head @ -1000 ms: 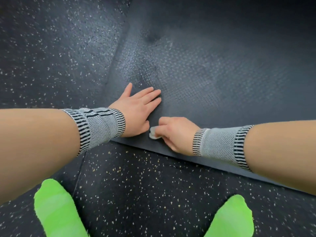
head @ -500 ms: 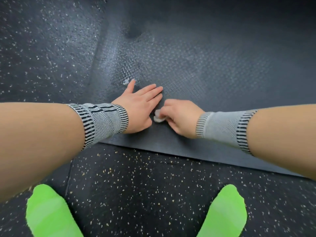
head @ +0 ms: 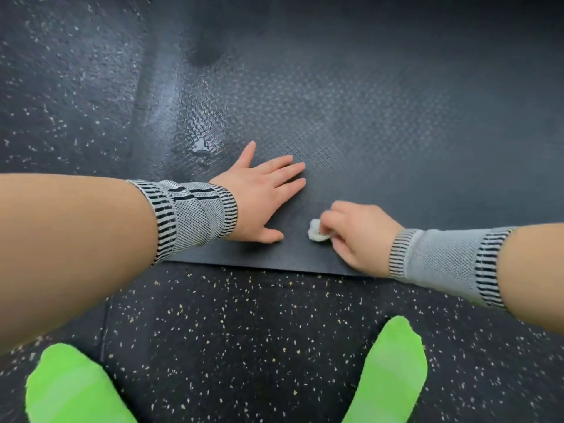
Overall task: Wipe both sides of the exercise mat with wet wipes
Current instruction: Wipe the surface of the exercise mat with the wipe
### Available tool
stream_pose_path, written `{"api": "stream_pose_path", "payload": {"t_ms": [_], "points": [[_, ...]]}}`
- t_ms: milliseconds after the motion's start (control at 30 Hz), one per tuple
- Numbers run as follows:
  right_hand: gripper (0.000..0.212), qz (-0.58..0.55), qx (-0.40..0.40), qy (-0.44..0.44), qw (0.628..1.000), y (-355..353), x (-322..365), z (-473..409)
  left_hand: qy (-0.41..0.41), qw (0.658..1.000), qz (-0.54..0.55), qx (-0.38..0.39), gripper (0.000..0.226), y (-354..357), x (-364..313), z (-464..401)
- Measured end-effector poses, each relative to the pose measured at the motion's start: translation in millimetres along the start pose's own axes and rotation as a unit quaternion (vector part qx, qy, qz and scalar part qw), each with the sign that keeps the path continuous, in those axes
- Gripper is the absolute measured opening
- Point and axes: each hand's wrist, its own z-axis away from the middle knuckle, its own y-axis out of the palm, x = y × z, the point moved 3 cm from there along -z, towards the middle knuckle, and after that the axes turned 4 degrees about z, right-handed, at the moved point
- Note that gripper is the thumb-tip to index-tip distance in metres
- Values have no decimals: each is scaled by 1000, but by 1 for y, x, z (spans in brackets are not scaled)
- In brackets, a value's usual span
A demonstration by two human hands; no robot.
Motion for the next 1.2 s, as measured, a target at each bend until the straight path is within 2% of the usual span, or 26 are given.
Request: {"api": "stream_pose_path", "payload": {"t_ms": [67,100,133,233,300,333,433,467,500,600,667,700,767,833,867,933,1000,1100,1133,1200], "points": [[17,-35,56,-71,995,8,18,23,-1,1000,-7,-3,99,-2,3,-3],[16,-44,67,-80,994,6,18,23,-4,1000,-11,-3,100,-2,5,-3],[14,-49,47,-64,996,2,12,18,-6,1000,-16,-3,100,-2,6,-3],[17,-61,-77,96,990,-12,-15,-7,-8,1000,-24,3,100,0,11,-1],[19,-53,-68,135,987,-8,-13,-15,-7,999,-36,7,99,-1,15,2],[19,-45,-31,106,993,-2,-1,-15,-8,999,-43,10,99,-3,18,5],[18,-49,65,-59,995,8,50,-5,-23,998,-57,21,99,-7,34,16],[18,-53,65,-84,993,3,54,-10,-32,997,-59,22,98,-7,41,20],[19,-52,31,-81,995,-8,51,-24,-43,997,-57,21,96,-6,48,23],[22,-49,-90,47,994,-36,24,-75,-88,996,-31,12,89,3,70,35],[23,-28,-84,72,993,-33,25,-89,-117,993,-13,-3,85,11,82,44],[22,-12,-56,42,998,-25,35,-88,-130,991,-8,-7,84,16,87,49],[21,4,16,-72,997,-5,71,-77,-154,988,2,-5,83,24,95,59],[21,12,79,-182,980,4,105,-67,-175,984,14,0,82,31,101,68],[23,36,96,-226,969,4,114,-70,-186,982,21,-1,82,33,104,71],[23,84,77,-264,958,-4,114,-88,-207,977,39,-8,81,35,108,74],[20,112,15,-215,970,-21,93,-120,-227,972,54,-15,80,37,112,77],[21,103,-64,-33,992,-53,45,-157,-240,968,68,-22,80,39,115,80],[22,102,-70,-6,992,-56,42,-158,-240,968,68,-24,80,39,115,80],[24,88,-38,-59,994,-45,61,-144,-234,970,64,-20,81,38,115,80]]}}
